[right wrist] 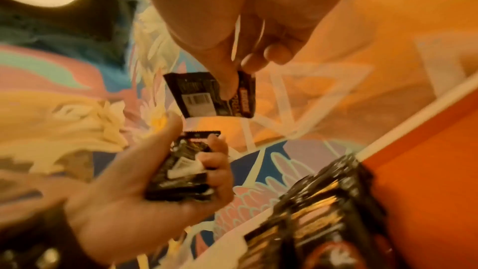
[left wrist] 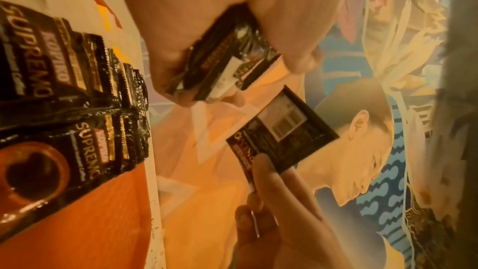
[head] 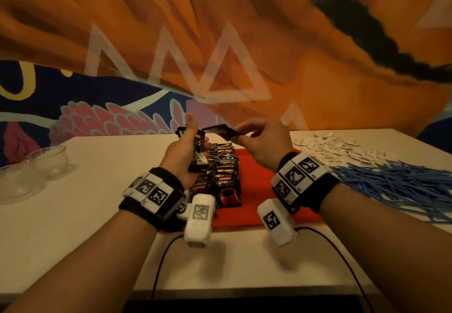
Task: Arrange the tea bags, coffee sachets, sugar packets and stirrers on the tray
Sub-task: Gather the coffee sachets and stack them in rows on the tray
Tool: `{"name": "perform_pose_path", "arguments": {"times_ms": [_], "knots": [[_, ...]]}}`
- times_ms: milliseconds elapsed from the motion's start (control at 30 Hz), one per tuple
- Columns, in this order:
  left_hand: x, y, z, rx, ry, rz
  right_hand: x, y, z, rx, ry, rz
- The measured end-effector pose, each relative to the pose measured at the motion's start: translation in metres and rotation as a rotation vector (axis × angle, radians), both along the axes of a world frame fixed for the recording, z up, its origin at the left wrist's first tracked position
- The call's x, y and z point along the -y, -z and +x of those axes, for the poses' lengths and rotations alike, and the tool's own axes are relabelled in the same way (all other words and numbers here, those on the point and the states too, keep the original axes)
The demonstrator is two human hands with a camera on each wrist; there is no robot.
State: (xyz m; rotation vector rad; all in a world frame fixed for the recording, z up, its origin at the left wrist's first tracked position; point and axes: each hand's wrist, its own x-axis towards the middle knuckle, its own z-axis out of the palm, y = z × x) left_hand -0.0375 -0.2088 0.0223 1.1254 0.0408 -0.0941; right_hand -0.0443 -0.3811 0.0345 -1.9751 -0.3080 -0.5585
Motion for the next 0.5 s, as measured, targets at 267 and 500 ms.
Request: {"name": "perform_pose_path", "arguments": {"times_ms": [267, 500], "knots": [[0.03, -0.001, 0.002, 0.051, 0.032, 0.111, 0.019, 0.015, 0.001, 0.114, 0.015, 0.054], [0.047, -0.002, 0.007, 0.228, -0.037, 0.142, 0.029, 0.017, 0.004, -0.205, -0.148, 0.273]]}}
